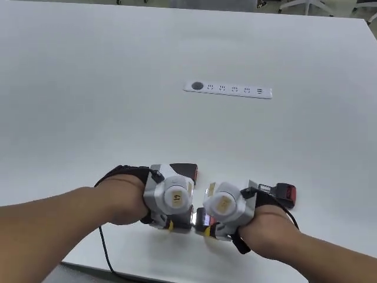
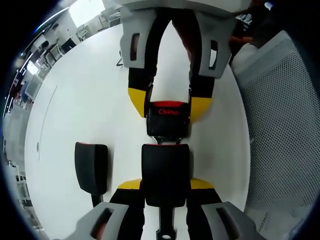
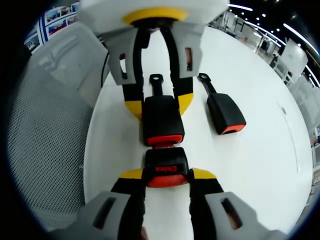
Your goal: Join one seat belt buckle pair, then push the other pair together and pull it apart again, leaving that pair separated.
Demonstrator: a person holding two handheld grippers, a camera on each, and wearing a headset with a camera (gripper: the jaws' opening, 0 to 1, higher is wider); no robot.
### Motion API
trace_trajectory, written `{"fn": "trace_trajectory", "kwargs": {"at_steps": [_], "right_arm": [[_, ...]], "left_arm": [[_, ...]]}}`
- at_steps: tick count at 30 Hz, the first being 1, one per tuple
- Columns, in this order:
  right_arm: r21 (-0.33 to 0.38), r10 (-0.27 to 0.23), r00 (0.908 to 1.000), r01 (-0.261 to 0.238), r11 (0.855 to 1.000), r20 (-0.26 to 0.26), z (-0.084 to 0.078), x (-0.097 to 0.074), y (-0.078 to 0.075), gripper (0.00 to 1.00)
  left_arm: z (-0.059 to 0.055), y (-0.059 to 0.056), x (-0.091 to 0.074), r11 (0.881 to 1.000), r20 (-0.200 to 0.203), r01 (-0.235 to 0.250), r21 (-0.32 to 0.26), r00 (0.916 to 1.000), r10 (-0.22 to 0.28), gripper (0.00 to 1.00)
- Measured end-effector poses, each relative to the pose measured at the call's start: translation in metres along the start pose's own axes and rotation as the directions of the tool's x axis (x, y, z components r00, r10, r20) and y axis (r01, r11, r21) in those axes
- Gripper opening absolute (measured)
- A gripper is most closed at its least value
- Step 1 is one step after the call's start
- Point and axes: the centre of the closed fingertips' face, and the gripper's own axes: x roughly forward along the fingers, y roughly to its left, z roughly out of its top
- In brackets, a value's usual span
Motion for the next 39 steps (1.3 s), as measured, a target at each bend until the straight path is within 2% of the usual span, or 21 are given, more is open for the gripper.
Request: {"fn": "trace_trajectory", "kwargs": {"at_steps": [3, 5, 6, 7, 11, 15, 31, 39], "right_arm": [[-0.007, -0.005, 1.0, 0.005, 1.0, 0.002, 0.0004, 0.0004, -0.0012, 0.33], [-0.039, -0.004, 1.0, 0.004, 0.999, 0.008, 0.0002, -0.0017, -0.0025, 0.33], [-0.037, -0.004, 0.9999, 0.005, 0.999, 0.012, -0.0008, -0.0022, -0.0032, 0.32], [-0.016, 0.004, 0.9997, -0.004, 1.0, 0.024, -0.0009, -0.0022, -0.0026, 0.32], [-0.013, 0.002, 0.9999, -0.002, 1.0, 0.014, -0.0007, -0.0008, -0.0029, 0.32], [-0.018, 0.006, 1.0, -0.006, 1.0, 0.004, -0.0009, -0.0013, -0.0022, 0.32], [-0.021, 0.013, 0.9999, -0.013, 1.0, -0.005, -0.0007, -0.0029, -0.0018, 0.33], [-0.003, 0.004, 1.0, -0.004, 1.0, -0.006, -0.0006, -0.0034, 0.0, 0.35]], "left_arm": [[-0.0012, 0.0021, -0.0004, 1.0, 0.014, 0.009, 0.003, 0.9999, -0.009, 0.32], [-0.002, 0.002, -0.0014, 1.0, 0.039, 0.02, 0.013, 0.999, -0.02, 0.32], [-0.0034, 0.0023, -0.0023, 1.0, 0.052, 0.018, -0.002, 0.9985, -0.018, 0.31], [-0.0032, 0.0023, -0.0022, 1.0, 0.052, 0.015, -0.011, 0.9985, -0.014, 0.31], [-0.0018, 0.0014, -0.0022, 1.0, 0.047, 0.004, -0.004, 0.9989, -0.004, 0.31], [-0.0022, 0.0009, -0.0022, 1.0, 0.065, 0.001, -0.011, 0.9979, 0.0, 0.31], [-0.0011, -0.0001, -0.0004, 1.0, 0.046, 0.01, -0.015, 0.9989, -0.009, 0.32], [-0.0007, -0.0006, 0.0, 1.0, 0.018, -0.002, -0.024, 0.9998, 0.002, 0.33]]}}
